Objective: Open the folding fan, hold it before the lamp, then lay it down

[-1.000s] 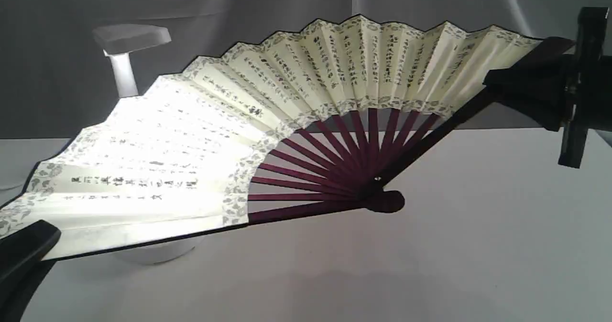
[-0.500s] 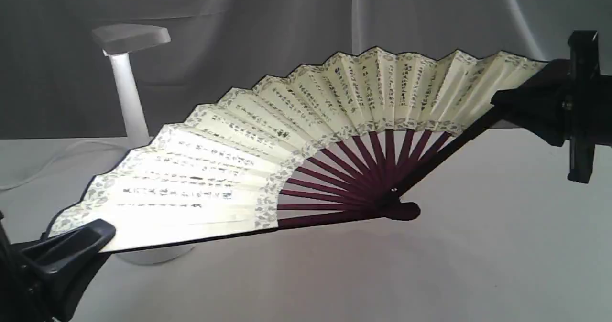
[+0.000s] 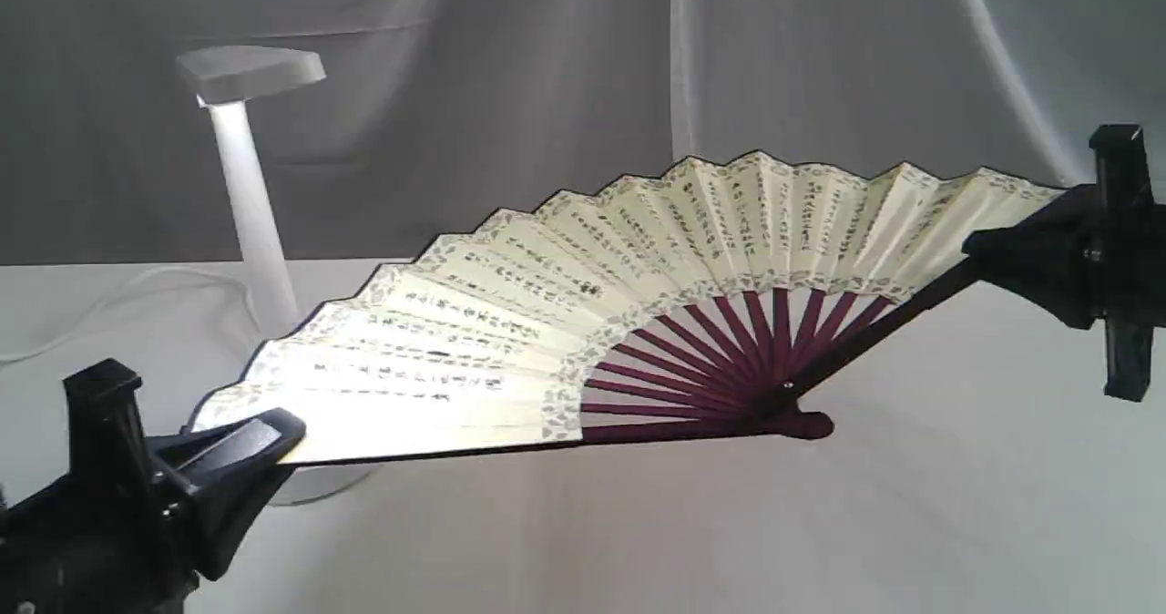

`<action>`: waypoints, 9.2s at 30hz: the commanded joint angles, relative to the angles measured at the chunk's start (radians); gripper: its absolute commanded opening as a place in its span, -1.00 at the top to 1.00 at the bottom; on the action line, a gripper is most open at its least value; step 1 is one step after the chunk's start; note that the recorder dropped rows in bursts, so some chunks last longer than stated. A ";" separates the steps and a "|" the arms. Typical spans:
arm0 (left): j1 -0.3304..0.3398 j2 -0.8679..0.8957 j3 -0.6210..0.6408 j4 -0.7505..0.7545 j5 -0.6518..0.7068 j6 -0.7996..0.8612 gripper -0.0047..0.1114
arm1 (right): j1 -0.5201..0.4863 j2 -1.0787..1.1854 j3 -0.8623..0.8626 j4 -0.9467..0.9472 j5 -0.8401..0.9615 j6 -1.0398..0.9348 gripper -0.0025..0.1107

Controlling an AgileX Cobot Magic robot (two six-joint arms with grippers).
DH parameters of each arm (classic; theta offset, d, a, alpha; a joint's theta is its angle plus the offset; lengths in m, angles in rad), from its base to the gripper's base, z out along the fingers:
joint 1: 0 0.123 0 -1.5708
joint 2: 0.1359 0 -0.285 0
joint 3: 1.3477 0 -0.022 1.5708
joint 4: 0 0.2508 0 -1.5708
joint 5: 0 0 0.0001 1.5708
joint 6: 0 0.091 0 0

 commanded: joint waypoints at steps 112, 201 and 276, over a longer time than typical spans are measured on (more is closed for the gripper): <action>-0.077 0.452 -0.231 -0.015 0.062 0.046 0.92 | -0.047 0.232 -0.004 -0.237 -0.021 -0.125 -0.23; 0.144 -0.110 -0.288 0.806 0.919 0.068 0.10 | 0.040 -0.029 -0.004 -0.420 -0.099 -0.187 -0.16; 0.173 -0.130 -0.557 -0.196 1.645 1.504 0.92 | 0.302 -0.395 0.026 -1.613 -0.216 0.821 0.96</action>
